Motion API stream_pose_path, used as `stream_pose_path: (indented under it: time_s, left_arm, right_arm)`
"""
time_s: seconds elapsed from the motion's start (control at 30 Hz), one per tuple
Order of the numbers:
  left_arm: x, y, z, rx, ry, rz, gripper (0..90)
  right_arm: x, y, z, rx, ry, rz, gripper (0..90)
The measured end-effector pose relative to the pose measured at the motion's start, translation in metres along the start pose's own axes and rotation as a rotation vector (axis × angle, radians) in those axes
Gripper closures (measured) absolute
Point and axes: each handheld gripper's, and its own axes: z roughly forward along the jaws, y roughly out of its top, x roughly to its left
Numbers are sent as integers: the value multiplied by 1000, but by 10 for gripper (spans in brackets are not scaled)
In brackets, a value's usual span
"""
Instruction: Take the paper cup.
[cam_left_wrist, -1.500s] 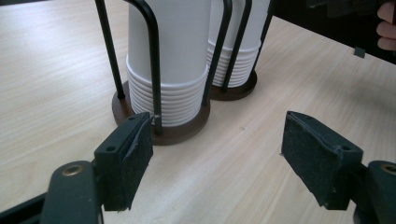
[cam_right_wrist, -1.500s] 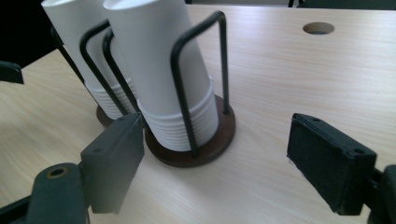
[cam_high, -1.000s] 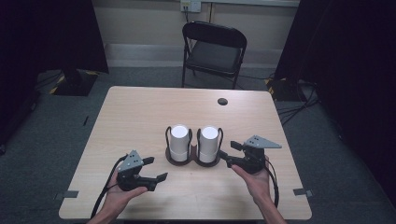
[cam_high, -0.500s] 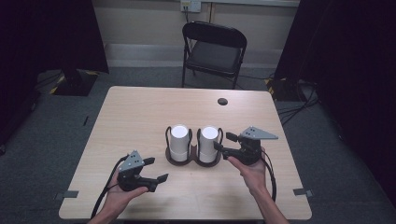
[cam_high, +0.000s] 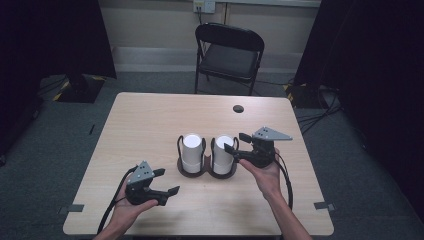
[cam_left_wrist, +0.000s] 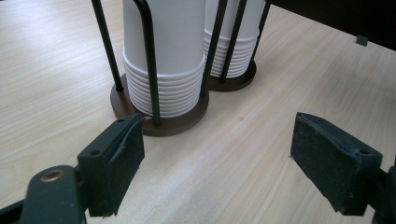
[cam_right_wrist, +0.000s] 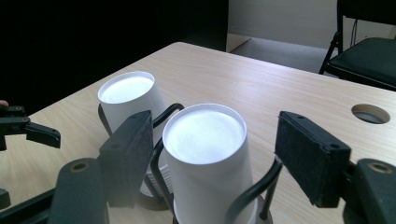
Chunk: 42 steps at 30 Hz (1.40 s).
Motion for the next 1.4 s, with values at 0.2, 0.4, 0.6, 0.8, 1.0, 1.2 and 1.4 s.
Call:
stream_pose_path:
  time_s: [0.2,0.4,0.6,0.8,1.0,1.2,1.4]
  left_arm:
    - [0,0,0,0,2,-1,175]
    - [2,0,0,5,7,1,177]
    - [2,0,-1,8,8,-2,177]
    - [3,-1,-1,4,8,-4,177]
    - [3,-1,-1,2,23,-4,182]
    - [3,-1,-2,5,27,-6,183]
    - [5,-1,-3,3,36,-10,183]
  right_arm:
    - [1,1,9,20,22,-11,281]
    - [2,1,19,46,26,-37,292]
    - [2,-1,28,64,10,-43,290]
    - [2,-3,34,78,12,-56,290]
    - [3,-4,37,100,6,-78,304]
    - [2,-5,42,116,1,-93,297]
    - [4,-7,46,137,-6,-111,319]
